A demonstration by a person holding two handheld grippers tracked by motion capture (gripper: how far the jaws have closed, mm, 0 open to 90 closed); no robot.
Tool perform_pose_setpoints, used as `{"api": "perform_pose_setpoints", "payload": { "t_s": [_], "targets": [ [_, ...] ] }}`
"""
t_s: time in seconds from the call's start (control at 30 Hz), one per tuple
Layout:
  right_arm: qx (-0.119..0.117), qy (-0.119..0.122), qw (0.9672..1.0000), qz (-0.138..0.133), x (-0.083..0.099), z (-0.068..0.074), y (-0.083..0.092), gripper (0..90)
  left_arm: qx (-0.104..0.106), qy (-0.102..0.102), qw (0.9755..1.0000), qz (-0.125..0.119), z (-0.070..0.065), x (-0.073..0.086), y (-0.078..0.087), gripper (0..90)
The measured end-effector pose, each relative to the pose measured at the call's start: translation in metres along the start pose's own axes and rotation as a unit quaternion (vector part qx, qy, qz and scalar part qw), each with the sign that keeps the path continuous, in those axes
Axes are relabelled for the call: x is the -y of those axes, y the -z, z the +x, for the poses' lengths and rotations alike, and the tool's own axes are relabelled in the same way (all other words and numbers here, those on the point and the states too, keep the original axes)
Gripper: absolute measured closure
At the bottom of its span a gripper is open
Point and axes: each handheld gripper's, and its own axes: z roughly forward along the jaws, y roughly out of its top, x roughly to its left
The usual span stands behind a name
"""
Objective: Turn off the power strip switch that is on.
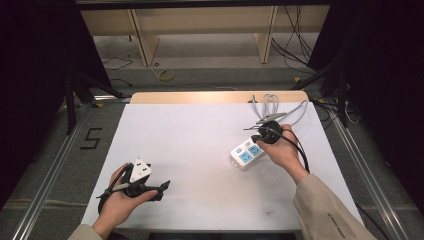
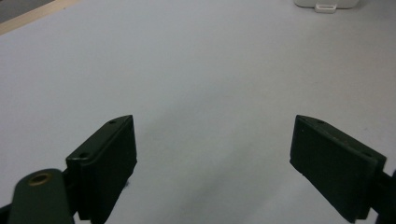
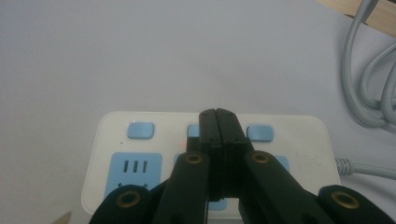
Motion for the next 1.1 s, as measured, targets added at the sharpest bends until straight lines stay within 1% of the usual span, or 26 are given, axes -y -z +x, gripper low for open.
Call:
{"api": "perform_pose_setpoints", "payload": {
  "t_s": [0.37, 0.57, 0.63, 0.8, 1.1],
  "targets": [
    [-0.003, 0.0, 0.9999, 0.016, -0.004, 0.001, -0.011, 90.0, 0.001, 0.0, 1.0, 0.0, 0.0, 0.0, 0.0, 14.3],
    [-0.003, 0.005, 0.9996, 0.027, -0.009, 0.002, -0.019, 90.0, 0.001, 0.0, 1.0, 0.0, 0.0, 0.0, 0.0, 14.3],
    [-0.004, 0.008, 0.9996, 0.027, -0.01, 0.001, -0.019, 90.0, 0.001, 0.0, 1.0, 0.0, 0.0, 0.0, 0.0, 14.3],
    [-0.006, 0.005, 0.9991, 0.043, -0.011, 0.001, -0.026, 90.0, 0.001, 0.0, 1.0, 0.0, 0.0, 0.0, 0.0, 14.4],
    [-0.008, 0.002, 0.9986, 0.053, -0.012, 0.001, -0.03, 90.0, 0.002, 0.0, 1.0, 0.0, 0.0, 0.0, 0.0, 14.4]
  ]
}}
